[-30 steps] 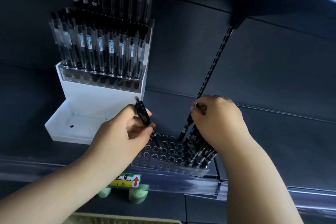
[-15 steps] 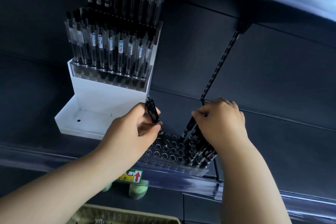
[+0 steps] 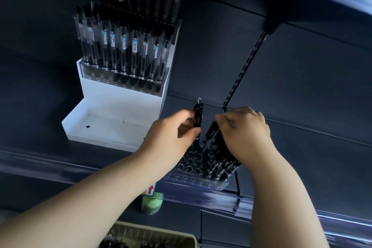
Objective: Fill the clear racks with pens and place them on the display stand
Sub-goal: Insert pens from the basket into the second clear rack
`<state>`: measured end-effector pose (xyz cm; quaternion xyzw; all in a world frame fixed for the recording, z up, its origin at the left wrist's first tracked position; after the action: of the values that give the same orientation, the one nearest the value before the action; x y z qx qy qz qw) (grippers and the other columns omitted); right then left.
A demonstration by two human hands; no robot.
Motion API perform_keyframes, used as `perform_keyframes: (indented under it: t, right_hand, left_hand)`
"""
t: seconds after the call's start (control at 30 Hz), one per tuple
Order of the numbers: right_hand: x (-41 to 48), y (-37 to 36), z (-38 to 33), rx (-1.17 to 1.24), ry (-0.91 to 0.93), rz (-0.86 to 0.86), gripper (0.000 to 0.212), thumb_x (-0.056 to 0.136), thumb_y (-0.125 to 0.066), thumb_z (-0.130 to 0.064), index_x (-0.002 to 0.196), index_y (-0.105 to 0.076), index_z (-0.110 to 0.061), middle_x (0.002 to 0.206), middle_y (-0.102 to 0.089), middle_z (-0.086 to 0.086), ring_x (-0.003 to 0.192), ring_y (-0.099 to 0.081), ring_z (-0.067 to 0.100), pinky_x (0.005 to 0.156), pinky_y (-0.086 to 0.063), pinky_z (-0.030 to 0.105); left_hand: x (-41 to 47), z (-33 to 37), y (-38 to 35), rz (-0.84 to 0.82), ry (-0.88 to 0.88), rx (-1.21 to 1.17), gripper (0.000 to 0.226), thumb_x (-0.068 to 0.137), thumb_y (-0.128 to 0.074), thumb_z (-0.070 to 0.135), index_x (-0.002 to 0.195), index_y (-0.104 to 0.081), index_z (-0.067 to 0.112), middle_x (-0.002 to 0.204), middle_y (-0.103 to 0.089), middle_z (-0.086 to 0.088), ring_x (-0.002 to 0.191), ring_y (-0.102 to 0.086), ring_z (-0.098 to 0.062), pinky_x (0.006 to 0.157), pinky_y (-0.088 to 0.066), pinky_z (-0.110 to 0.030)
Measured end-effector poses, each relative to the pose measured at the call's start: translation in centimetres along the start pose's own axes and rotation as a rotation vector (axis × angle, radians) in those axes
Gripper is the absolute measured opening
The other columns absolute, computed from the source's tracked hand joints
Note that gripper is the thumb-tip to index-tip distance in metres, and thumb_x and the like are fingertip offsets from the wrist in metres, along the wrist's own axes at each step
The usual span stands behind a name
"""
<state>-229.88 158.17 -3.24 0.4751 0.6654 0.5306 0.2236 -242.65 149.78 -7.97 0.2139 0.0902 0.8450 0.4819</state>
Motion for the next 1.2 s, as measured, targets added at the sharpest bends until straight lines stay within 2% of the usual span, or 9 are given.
perform_keyframes:
  t: [0.1,0.17,0.23,0.37,0.5,0.63,0.8,1.0,1.2]
  right_hand:
    - [0.1,0.9,0.3,0.108,0.008,0.094,0.045,0.093,-0.049,-0.029,0.049,-0.048,-0.030,0.070,-0.045,0.002,0.078,-0.034,0.028,0.085,-0.039,0.035]
    - [0.0,1.6,0.2,0.114,0.026,0.137,0.054,0.093,-0.050,-0.024,0.044,-0.027,-0.029,0.058,-0.026,-0.004,0.072,-0.027,0.027,0.083,-0.041,0.038]
    - [0.0,1.7,0.3,0.105,0.032,0.149,0.054,0.092,-0.050,-0.024,0.044,-0.027,-0.028,0.056,-0.023,-0.005,0.071,-0.027,0.027,0.079,-0.041,0.036]
    - [0.0,1.6,0.6,0.141,0.034,0.141,0.047,0.092,-0.051,-0.026,0.047,-0.040,-0.028,0.058,-0.034,-0.003,0.074,-0.034,0.028,0.073,-0.039,0.032]
    - [-0.1,1.3,1.1,0.145,0.022,0.114,0.024,0.092,-0.051,-0.030,0.081,-0.071,-0.020,0.097,-0.065,0.005,0.101,-0.051,0.031,0.083,-0.043,0.032]
    - [-0.1,1.4,1.3,0.155,0.010,0.104,0.023,0.092,-0.051,-0.030,0.086,-0.072,-0.021,0.105,-0.066,0.003,0.107,-0.050,0.029,0.088,-0.042,0.033]
    - [0.0,1.3,1.1,0.156,0.008,0.099,0.021,0.091,-0.052,-0.029,0.089,-0.072,-0.022,0.105,-0.066,0.005,0.106,-0.051,0.030,0.088,-0.044,0.034]
    - [-0.1,1.3,0.8,0.146,0.013,0.091,0.021,0.092,-0.051,-0.030,0.093,-0.071,-0.024,0.108,-0.065,0.003,0.110,-0.046,0.027,0.091,-0.042,0.035]
    - [-0.4,1.7,0.7,0.131,0.031,0.079,0.021,0.092,-0.051,-0.028,0.093,-0.071,-0.023,0.107,-0.065,0.003,0.109,-0.047,0.027,0.090,-0.043,0.035]
  left_hand:
    - [0.2,-0.4,-0.6,-0.026,-0.005,0.019,0.021,0.083,-0.069,0.022,0.104,-0.066,0.022,0.084,-0.067,0.015,0.079,-0.062,0.005,0.073,-0.047,-0.007]
    - [0.4,-0.6,-1.2,-0.044,-0.021,0.063,0.016,0.083,-0.069,0.021,0.099,-0.067,0.021,0.080,-0.065,0.019,0.077,-0.061,0.007,0.069,-0.044,-0.002]
    - [0.6,-0.7,-1.8,-0.051,-0.039,0.118,0.019,0.082,-0.071,0.021,0.100,-0.068,0.020,0.079,-0.063,0.020,0.076,-0.062,0.002,0.069,-0.043,0.000]
    - [1.1,-1.0,-3.1,-0.069,-0.078,0.228,0.025,0.079,-0.074,0.019,0.103,-0.070,0.013,0.081,-0.068,0.009,0.075,-0.063,-0.007,0.064,-0.034,0.009]
    - [1.2,-2.2,-3.6,-0.098,-0.039,0.299,0.017,0.080,-0.073,0.026,0.093,-0.067,0.019,0.066,-0.056,0.022,0.062,-0.053,0.003,0.058,-0.032,0.007]
    - [1.2,-2.3,-3.7,-0.095,-0.072,0.359,0.017,0.080,-0.072,0.029,0.091,-0.065,0.019,0.069,-0.060,0.018,0.064,-0.054,-0.001,0.059,-0.035,0.003]
    - [0.7,-1.7,-3.9,-0.111,-0.169,0.471,0.020,0.084,-0.067,0.034,0.096,-0.065,0.019,0.084,-0.071,0.002,0.077,-0.065,-0.015,0.061,-0.041,-0.019]
    - [0.5,-2.1,-4.0,-0.159,-0.151,0.522,0.022,0.090,-0.057,0.040,0.098,-0.064,0.021,0.087,-0.070,0.001,0.080,-0.064,-0.017,0.060,-0.034,-0.019]
    - [0.3,-3.0,-4.0,-0.295,-0.100,0.586,0.024,0.094,-0.051,0.040,0.106,-0.062,0.023,0.097,-0.068,0.001,0.088,-0.062,-0.016,0.077,-0.049,-0.029]
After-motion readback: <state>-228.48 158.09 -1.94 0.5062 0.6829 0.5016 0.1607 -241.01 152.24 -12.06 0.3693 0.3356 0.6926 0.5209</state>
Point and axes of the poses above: each hand's wrist, its own x-axis towards the middle knuckle, its own y-axis out of the back of the hand, z = x × y, the point moved 4 cm from there along x, towards the middle knuckle
